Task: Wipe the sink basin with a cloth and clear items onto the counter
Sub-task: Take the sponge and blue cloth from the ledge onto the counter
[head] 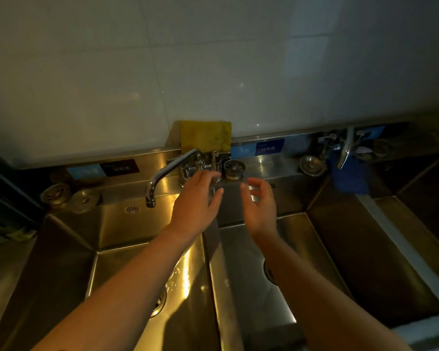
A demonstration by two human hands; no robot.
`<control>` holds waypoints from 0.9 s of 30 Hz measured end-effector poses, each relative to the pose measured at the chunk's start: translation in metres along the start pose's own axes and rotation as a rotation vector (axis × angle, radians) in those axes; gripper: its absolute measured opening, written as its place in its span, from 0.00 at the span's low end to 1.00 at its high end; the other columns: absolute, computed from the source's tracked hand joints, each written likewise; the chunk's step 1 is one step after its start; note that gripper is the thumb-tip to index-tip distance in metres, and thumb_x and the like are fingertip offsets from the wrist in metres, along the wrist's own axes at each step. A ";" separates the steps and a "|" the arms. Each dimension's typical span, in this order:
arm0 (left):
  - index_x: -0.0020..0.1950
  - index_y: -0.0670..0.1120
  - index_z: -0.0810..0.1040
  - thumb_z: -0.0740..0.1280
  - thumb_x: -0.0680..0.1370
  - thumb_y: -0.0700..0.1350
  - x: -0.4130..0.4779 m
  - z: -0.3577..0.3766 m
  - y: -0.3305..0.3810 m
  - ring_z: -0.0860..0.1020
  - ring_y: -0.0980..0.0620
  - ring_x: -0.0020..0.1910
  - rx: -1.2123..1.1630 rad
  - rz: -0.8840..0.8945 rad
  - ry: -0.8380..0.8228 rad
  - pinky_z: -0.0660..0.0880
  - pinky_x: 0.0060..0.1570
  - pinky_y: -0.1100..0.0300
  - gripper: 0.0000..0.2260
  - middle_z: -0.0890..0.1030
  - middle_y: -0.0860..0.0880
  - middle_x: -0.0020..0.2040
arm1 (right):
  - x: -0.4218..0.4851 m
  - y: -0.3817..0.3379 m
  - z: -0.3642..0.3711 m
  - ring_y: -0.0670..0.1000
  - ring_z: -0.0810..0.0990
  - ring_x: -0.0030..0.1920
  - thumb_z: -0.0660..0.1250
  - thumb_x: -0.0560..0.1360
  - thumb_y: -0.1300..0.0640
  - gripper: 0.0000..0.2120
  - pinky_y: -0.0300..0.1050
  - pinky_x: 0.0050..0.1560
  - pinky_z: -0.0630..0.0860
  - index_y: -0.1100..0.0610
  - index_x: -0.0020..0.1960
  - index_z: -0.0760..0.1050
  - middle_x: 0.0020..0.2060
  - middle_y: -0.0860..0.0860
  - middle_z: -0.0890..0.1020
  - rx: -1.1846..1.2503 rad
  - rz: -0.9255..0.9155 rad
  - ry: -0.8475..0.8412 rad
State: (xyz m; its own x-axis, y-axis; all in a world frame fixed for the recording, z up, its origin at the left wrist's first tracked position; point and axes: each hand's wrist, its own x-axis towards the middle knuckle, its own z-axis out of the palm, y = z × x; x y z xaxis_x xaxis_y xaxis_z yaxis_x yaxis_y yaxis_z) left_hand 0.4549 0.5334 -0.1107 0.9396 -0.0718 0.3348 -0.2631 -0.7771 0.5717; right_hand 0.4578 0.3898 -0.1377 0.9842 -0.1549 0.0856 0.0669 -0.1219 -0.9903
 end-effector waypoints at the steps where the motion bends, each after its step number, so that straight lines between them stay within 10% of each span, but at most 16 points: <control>1: 0.63 0.51 0.71 0.64 0.77 0.48 0.004 0.006 0.001 0.73 0.53 0.57 0.002 -0.020 0.013 0.70 0.49 0.62 0.14 0.73 0.50 0.60 | 0.008 0.003 -0.004 0.26 0.71 0.48 0.64 0.77 0.51 0.10 0.24 0.38 0.71 0.36 0.52 0.67 0.50 0.37 0.72 -0.004 0.006 -0.001; 14: 0.63 0.49 0.72 0.64 0.78 0.49 0.096 0.047 -0.004 0.71 0.50 0.60 0.287 -0.078 0.037 0.69 0.55 0.59 0.15 0.73 0.48 0.61 | 0.121 0.031 -0.003 0.43 0.77 0.53 0.64 0.77 0.52 0.11 0.42 0.52 0.78 0.38 0.54 0.68 0.57 0.49 0.74 0.030 -0.039 -0.149; 27: 0.72 0.51 0.64 0.61 0.79 0.47 0.173 0.066 -0.043 0.52 0.43 0.75 0.604 -0.095 -0.050 0.59 0.69 0.43 0.21 0.57 0.48 0.76 | 0.159 0.072 0.003 0.45 0.78 0.54 0.64 0.77 0.54 0.10 0.38 0.48 0.79 0.42 0.55 0.70 0.55 0.49 0.75 0.059 0.023 -0.151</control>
State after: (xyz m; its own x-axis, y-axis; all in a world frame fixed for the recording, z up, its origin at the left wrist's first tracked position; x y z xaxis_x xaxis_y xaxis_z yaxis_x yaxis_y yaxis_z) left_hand 0.6430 0.5134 -0.1271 0.9658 -0.0026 0.2594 -0.0207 -0.9975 0.0673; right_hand 0.6199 0.3589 -0.1954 0.9987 -0.0078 0.0496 0.0490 -0.0617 -0.9969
